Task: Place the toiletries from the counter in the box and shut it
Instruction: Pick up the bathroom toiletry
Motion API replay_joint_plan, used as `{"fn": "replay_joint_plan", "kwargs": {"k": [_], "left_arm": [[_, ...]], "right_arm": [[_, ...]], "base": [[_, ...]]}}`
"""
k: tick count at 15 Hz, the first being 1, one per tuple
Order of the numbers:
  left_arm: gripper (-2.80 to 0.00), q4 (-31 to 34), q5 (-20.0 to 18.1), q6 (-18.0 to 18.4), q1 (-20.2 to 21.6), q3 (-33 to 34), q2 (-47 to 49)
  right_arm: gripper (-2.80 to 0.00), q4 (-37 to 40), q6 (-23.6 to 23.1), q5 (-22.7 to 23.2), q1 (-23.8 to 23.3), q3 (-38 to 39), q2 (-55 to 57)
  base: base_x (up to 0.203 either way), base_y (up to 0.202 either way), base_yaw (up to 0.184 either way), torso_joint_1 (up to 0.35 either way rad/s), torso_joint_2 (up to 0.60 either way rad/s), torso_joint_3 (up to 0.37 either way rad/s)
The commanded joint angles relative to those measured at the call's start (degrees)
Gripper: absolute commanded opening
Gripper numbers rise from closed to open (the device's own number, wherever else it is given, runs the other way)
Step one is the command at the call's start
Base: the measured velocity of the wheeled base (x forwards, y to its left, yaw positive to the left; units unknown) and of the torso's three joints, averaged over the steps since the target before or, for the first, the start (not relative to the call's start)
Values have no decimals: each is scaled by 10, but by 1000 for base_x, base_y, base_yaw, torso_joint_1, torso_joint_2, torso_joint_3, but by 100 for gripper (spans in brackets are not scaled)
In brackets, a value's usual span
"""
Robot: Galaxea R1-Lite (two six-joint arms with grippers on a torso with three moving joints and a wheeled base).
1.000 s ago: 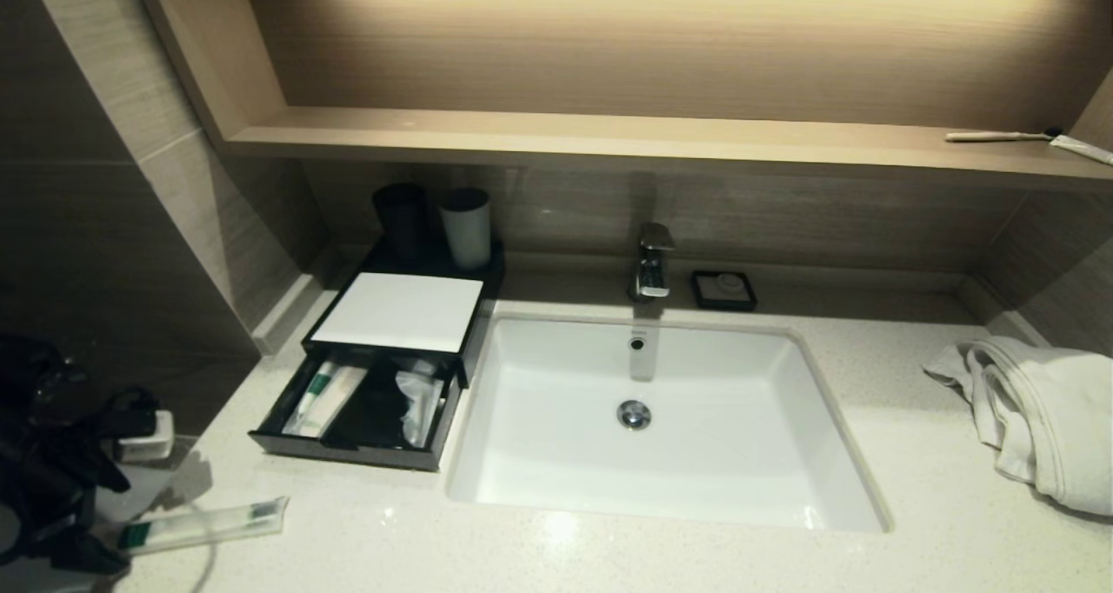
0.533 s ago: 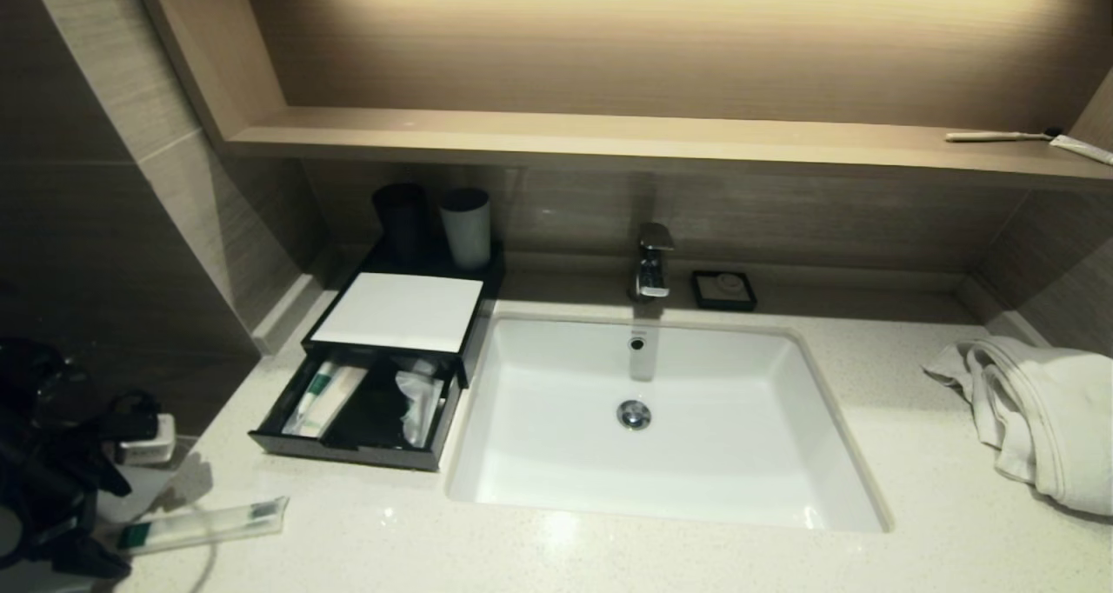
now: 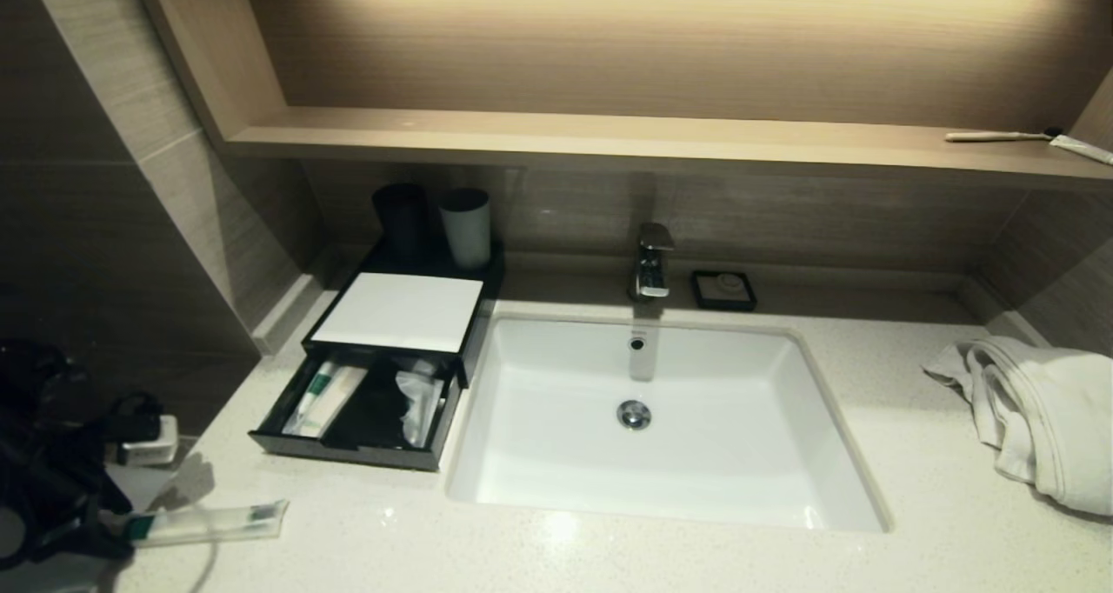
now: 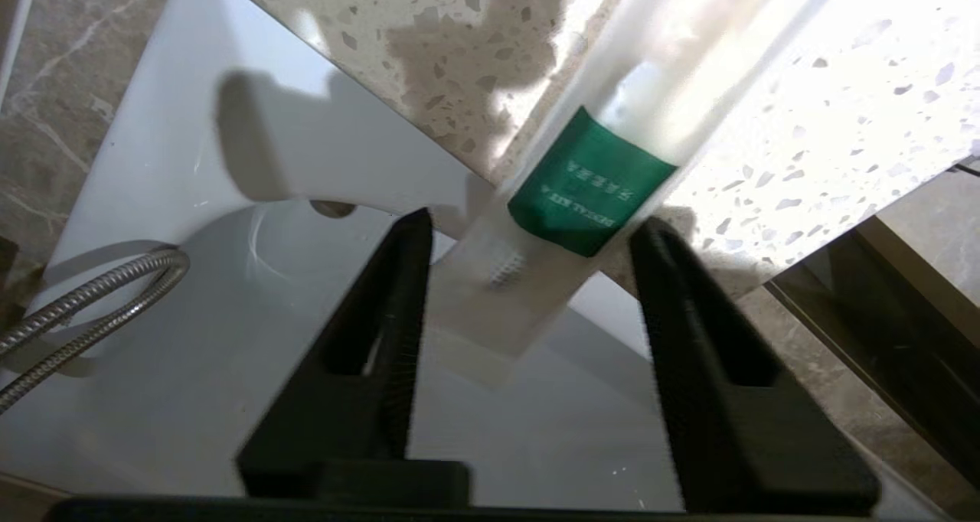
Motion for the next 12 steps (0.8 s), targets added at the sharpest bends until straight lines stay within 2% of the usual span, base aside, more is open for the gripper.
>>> {"fn": "replay_joint_plan", "kwargs": {"k": [1,12], "left_arm": [[-280,2,-1,5,1,1,1],[-280,10,-1,17,2,10,-33]], "right_arm": [[-280,0,0,0,0,0,0],[-280,0,0,0,0,0,0]], "base": [[0,0,0,0,0,0],[0,0,0,0,0,0]]}}
